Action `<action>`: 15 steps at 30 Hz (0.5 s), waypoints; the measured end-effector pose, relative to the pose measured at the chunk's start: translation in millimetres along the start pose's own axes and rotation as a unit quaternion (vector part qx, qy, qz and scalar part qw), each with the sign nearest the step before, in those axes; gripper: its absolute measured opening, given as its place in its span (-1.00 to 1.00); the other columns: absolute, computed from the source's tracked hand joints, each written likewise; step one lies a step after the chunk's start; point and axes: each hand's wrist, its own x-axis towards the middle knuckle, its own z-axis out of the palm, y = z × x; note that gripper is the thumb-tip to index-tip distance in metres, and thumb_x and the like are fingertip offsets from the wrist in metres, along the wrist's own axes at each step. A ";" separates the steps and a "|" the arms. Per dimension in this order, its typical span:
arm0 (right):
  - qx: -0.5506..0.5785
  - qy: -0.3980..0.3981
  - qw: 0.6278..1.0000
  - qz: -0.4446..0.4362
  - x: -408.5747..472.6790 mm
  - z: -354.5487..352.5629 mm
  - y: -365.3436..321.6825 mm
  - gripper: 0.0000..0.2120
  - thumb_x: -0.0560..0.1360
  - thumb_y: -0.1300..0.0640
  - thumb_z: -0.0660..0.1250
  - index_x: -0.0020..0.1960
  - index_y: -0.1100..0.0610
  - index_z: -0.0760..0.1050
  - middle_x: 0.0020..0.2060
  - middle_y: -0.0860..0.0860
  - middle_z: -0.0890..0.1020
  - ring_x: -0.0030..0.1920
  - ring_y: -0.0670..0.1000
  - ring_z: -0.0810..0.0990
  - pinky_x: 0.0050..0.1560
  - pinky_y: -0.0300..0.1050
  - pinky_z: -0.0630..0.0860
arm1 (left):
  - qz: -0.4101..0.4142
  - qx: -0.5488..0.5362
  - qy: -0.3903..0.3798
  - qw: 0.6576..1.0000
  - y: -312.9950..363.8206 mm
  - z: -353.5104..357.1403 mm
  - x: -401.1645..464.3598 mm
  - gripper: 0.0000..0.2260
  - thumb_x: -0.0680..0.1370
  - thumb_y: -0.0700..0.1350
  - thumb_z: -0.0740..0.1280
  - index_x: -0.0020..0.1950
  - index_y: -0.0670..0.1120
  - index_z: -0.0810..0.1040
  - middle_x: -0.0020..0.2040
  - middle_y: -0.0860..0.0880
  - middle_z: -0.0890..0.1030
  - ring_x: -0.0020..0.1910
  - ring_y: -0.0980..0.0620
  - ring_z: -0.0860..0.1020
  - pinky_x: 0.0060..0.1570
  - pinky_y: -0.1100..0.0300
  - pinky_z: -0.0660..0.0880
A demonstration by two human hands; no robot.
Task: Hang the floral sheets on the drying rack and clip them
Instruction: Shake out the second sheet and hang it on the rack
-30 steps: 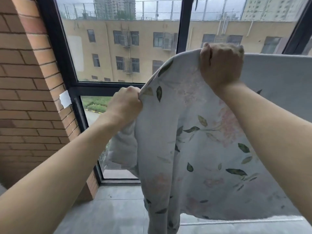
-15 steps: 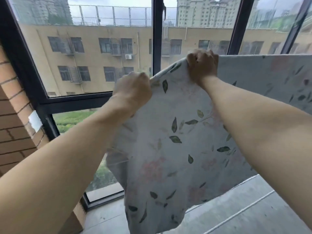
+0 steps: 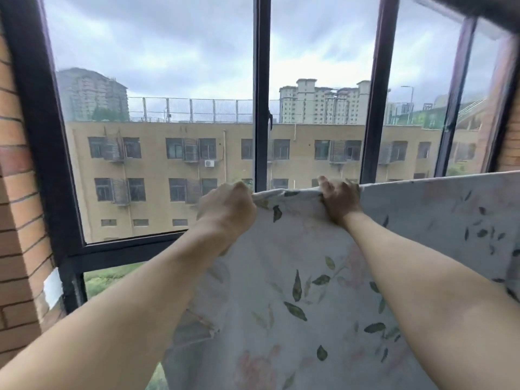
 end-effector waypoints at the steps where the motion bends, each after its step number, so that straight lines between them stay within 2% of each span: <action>1: 0.014 0.012 1.000 -0.002 -0.1 -0.8 4.5 -0.46 0.52 -0.10 -0.04 -0.09 0.23 0.59 0.00 0.25 0.64 0.08 0.19 0.53 0.03 -0.08 0.23 | -0.004 -0.010 0.006 1.000 4.2 -0.8 5.0 -0.78 0.48 -0.27 0.14 -0.19 -0.08 0.56 -0.30 -0.04 0.51 -0.34 -0.07 0.46 -0.29 0.12 0.37; 4: 0.068 0.020 0.997 -0.001 -0.4 -5.2 11.2 -0.54 0.47 -0.08 0.01 -0.13 0.18 0.58 -0.05 0.18 0.64 0.06 0.19 0.51 -0.07 -0.11 0.17 | -0.012 -0.021 0.027 0.999 15.4 -5.1 20.7 -0.81 0.44 -0.26 0.18 -0.20 -0.09 0.58 -0.28 -0.08 0.52 -0.29 -0.15 0.48 -0.26 0.10 0.37; 7: 0.103 -0.006 0.994 0.021 8.3 -9.6 11.5 -0.70 0.60 0.02 0.09 -0.20 0.12 0.46 -0.10 0.20 0.58 0.05 0.21 0.48 0.00 -0.05 0.27 | -0.007 -0.027 0.054 0.998 29.3 -10.8 35.5 -0.81 0.43 -0.25 0.20 -0.17 -0.10 0.61 -0.22 -0.11 0.58 -0.24 -0.17 0.50 -0.24 0.09 0.39; 11: 0.112 0.002 0.992 0.049 26.7 -17.3 -7.0 -0.65 0.65 0.04 0.08 0.12 0.22 0.55 0.14 0.18 0.58 0.20 0.17 0.43 0.14 -0.09 0.25 | -0.010 0.007 0.081 0.997 27.1 -27.3 51.4 -0.80 0.47 -0.23 0.20 -0.10 -0.11 0.63 -0.22 -0.14 0.59 -0.27 -0.14 0.49 -0.24 0.11 0.36; 13: 0.128 0.012 0.991 0.048 38.1 -35.2 -17.9 -0.64 0.66 0.02 0.06 0.17 0.20 0.54 0.16 0.15 0.58 0.22 0.14 0.43 0.14 -0.09 0.21 | -0.018 0.003 0.105 0.994 24.6 -35.9 60.7 -0.80 0.48 -0.23 0.21 -0.10 -0.11 0.63 -0.29 -0.12 0.55 -0.34 -0.09 0.47 -0.31 0.14 0.34; 15: 0.125 0.028 0.991 0.032 50.5 -55.0 -28.2 -0.65 0.66 0.02 0.06 0.16 0.20 0.53 0.16 0.15 0.58 0.22 0.14 0.44 0.17 -0.06 0.21 | -0.023 -0.017 0.120 0.992 27.6 -45.4 65.2 -0.82 0.49 -0.20 0.24 -0.11 -0.11 0.64 -0.30 -0.15 0.55 -0.34 -0.11 0.48 -0.30 0.14 0.37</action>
